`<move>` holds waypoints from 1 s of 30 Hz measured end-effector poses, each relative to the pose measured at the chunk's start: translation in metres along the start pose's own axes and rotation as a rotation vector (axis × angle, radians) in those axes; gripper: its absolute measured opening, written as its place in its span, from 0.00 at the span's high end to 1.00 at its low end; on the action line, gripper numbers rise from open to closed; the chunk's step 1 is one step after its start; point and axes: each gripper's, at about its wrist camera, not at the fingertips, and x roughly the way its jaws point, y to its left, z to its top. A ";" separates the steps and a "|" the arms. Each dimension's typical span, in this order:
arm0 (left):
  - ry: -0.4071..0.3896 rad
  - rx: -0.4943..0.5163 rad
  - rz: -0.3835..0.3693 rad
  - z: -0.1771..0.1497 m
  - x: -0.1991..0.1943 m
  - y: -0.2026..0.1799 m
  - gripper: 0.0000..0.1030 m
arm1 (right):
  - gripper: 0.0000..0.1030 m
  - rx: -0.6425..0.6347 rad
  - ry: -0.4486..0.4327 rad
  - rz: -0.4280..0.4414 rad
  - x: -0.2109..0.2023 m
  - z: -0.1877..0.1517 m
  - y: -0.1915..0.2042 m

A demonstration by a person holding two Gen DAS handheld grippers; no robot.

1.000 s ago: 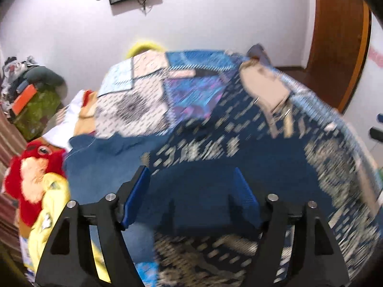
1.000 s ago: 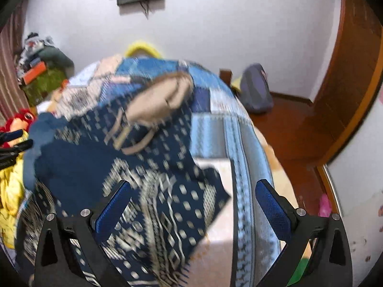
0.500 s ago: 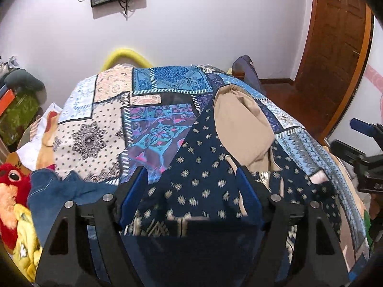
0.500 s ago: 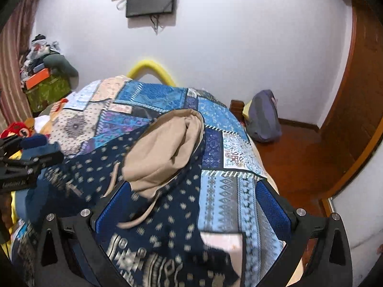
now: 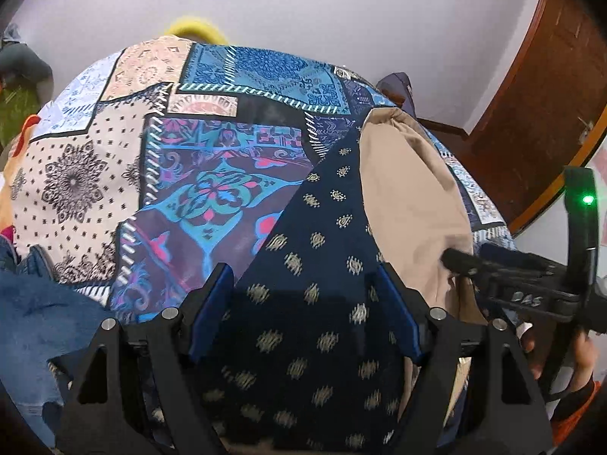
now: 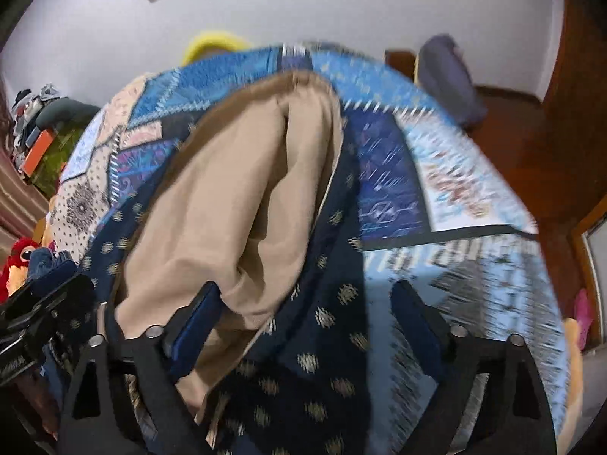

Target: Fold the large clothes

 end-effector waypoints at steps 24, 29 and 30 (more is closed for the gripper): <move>-0.131 0.194 0.022 -0.017 -0.133 -0.027 0.89 | 0.84 -0.200 -0.246 0.156 -0.163 -0.057 0.061; -0.077 0.225 -0.012 -0.070 -0.171 -0.020 0.89 | 0.84 -0.233 -0.252 0.197 -0.202 -0.111 0.073; -0.062 0.227 -0.016 -0.079 -0.171 -0.019 0.89 | 0.84 -0.242 -0.244 0.192 -0.204 -0.126 0.075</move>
